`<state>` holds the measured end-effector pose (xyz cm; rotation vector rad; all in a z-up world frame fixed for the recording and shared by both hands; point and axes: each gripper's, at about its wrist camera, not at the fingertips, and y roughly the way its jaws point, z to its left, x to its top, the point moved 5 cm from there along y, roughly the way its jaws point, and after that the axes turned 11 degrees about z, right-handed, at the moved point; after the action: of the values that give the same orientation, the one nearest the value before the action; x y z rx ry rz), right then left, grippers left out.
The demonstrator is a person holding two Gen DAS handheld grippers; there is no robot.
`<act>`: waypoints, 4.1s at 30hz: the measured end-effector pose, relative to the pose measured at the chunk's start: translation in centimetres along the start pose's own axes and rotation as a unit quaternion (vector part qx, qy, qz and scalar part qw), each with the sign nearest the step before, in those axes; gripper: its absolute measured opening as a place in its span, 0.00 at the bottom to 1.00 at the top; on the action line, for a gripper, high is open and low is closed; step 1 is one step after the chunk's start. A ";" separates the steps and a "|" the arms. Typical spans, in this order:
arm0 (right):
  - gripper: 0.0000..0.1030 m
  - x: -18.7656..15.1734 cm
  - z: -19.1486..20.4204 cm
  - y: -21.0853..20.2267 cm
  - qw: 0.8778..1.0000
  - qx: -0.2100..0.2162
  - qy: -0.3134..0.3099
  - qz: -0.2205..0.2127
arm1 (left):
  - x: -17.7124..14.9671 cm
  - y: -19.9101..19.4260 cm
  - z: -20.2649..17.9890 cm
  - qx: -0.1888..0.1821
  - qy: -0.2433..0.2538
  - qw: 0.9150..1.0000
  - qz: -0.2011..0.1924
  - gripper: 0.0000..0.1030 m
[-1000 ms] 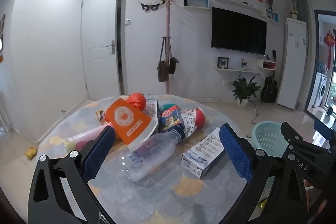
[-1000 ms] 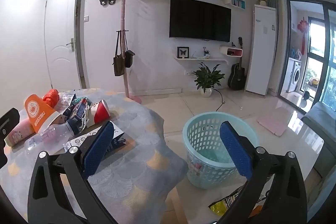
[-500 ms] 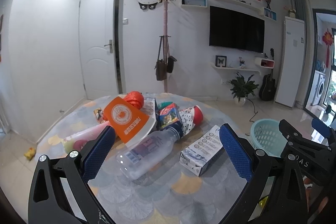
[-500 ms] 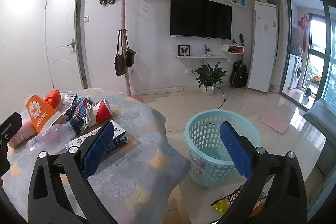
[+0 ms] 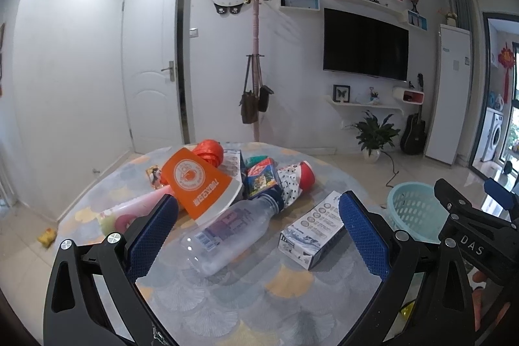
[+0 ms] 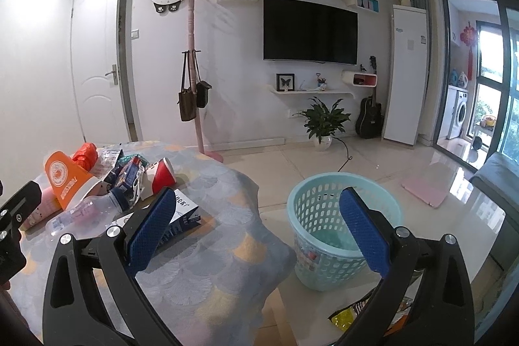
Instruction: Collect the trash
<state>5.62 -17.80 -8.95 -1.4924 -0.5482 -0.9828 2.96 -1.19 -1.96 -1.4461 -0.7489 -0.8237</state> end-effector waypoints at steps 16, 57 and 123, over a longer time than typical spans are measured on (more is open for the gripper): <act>0.94 0.0 0.6 -0.2 1.000 0.018 0.002 0.002 | 0.0 0.1 0.3 0.012 0.013 1.000 0.001 0.93; 0.50 -5.2 4.9 9.8 0.975 0.082 -0.042 0.200 | -3.9 10.1 2.4 -0.249 0.022 0.932 0.261 0.69; 0.50 7.1 -17.7 13.7 0.975 -0.003 0.178 0.132 | 8.4 19.4 -23.3 -0.293 0.085 0.934 0.186 0.54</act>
<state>15.78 -38.72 -11.99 -1.3136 -0.0862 -1.0094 22.64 -25.47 -5.30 -1.9367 -0.0728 -0.8976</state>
